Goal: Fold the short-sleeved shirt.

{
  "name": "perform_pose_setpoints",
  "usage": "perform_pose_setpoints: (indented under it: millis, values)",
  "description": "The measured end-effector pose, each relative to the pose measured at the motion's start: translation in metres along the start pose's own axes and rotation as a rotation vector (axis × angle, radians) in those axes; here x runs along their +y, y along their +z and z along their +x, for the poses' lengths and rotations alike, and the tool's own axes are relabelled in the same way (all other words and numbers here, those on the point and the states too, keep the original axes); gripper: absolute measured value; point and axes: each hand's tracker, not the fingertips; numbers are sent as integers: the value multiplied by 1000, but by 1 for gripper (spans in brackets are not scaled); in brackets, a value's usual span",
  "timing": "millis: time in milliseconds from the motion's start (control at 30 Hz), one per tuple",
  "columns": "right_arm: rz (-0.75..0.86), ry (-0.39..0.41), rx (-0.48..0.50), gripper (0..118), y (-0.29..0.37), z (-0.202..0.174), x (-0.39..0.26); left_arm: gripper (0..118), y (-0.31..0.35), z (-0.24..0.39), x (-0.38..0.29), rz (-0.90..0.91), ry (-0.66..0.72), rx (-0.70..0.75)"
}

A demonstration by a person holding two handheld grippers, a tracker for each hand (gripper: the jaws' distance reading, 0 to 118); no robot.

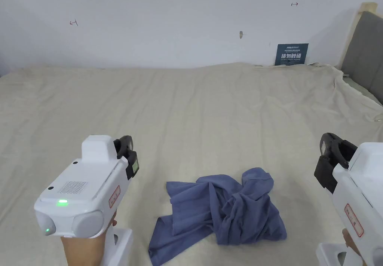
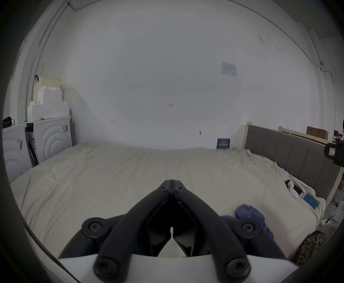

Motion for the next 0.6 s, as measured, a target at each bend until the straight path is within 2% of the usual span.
perform_pose_setpoints:
  millis: [300,433,600]
  values:
    - [-33,-20,14,0,-1,-4,-9,0,-37,5,-62,-424,85,-60]
    - [-46,-20,18,0,-1,-6,-12,0,-45,14,-99,-548,62,-60]
    - [-65,-27,28,0,-2,-10,-16,2,-55,15,-141,-679,117,-63]
